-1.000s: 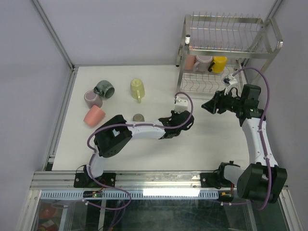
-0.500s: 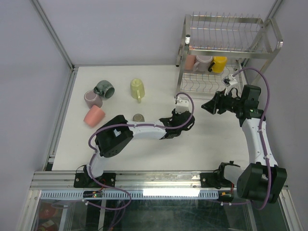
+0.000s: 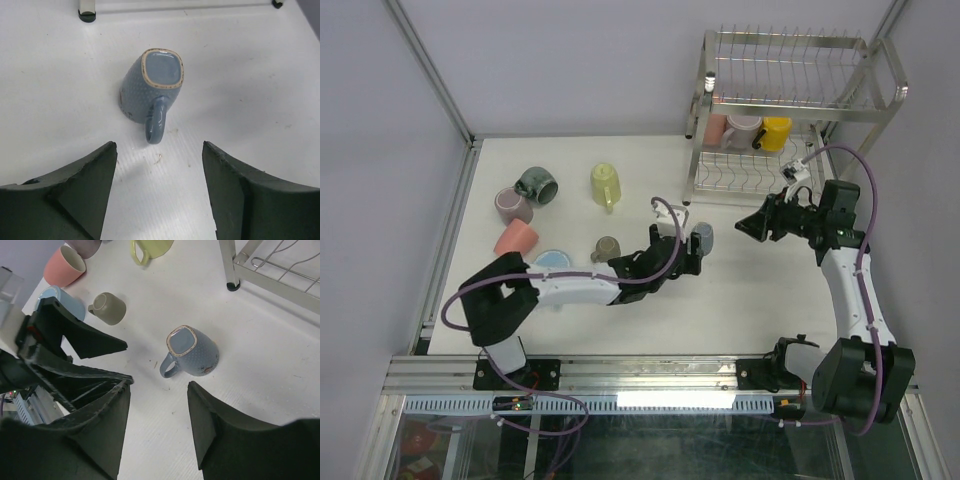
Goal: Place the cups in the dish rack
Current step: Place the cup at the center of the board.
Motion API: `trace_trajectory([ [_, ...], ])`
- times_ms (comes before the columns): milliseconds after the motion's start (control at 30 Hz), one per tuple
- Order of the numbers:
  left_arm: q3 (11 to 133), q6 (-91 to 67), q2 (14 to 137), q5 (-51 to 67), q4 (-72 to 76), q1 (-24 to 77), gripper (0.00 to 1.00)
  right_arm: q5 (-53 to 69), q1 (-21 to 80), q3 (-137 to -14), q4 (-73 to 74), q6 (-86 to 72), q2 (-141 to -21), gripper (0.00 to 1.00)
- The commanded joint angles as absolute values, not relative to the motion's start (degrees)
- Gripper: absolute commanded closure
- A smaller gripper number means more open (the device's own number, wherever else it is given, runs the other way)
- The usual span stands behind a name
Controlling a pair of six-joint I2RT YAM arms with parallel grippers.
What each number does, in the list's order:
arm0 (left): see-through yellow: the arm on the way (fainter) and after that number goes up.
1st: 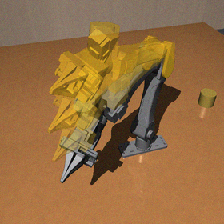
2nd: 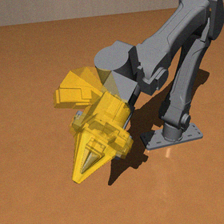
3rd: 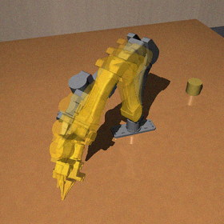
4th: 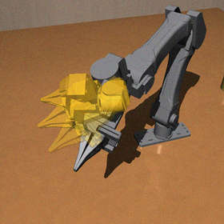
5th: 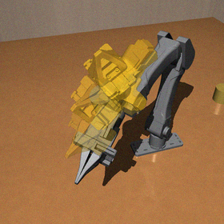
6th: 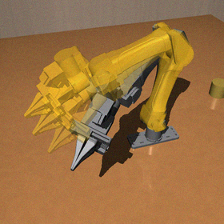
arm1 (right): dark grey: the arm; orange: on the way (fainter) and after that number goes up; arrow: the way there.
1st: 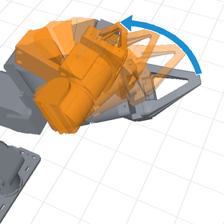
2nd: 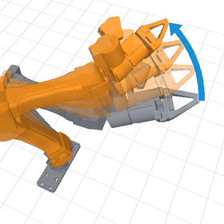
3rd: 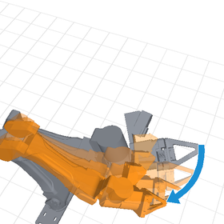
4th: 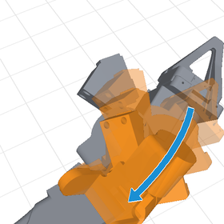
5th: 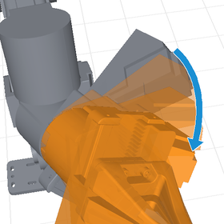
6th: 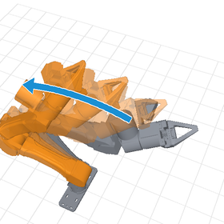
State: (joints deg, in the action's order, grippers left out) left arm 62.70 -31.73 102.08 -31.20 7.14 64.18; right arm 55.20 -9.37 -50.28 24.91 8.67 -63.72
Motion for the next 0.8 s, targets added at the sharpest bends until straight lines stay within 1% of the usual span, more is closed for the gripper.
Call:
trace_trajectory([
  [0,49.68,-24.22,92.23,-26.76,28.43,64.69,0.26,58.68,-9.8,-49.7,21.3,9.12,-62.15,0.48],
  [133,38.79,-20.71,86.22,-24.42,39.84,64.35,0.06,59.24,-9.33,-48.6,20.6,9.25,-61.58,0.48],
  [167,36.94,-20.22,84.81,-23.87,41.32,64.22,0.03,58.9,-8.8,-48.43,21.02,9.8,-61.47,0.48],
  [200,35.37,-19.91,83.51,-23.41,42.32,63.98,0.01,58.13,-7.94,-48.21,21.77,10.56,-61.33,0.48],
  [333,30.88,-19.5,77.84,-23.42,43.25,62.67,0.01,48.54,-0.44,-47.38,24.74,13.9,-61.36,0.49],
  [500,26.32,-19.22,71.49,-25.82,42.5,61.88,0.01,38.91,8.23,-43.23,22.82,10.66,-61.7,0.5],
  [600,24.32,-18.99,67.92,-27.25,41.89,61.88,0.01,32.02,11.57,-40.82,18.17,1.63,-63.26,0.5],
  [700,22.48,-18.89,65.2,-28.87,41.84,61.87,0.01,18.98,14.48,-37.65,11.49,-12.06,-65.3,0.5],
  [767,21.46,-19.04,63.64,-29.84,41.75,61.87,0.01,17.49,15.82,-36.56,8.37,-15.1,-67.02,0.51],
])
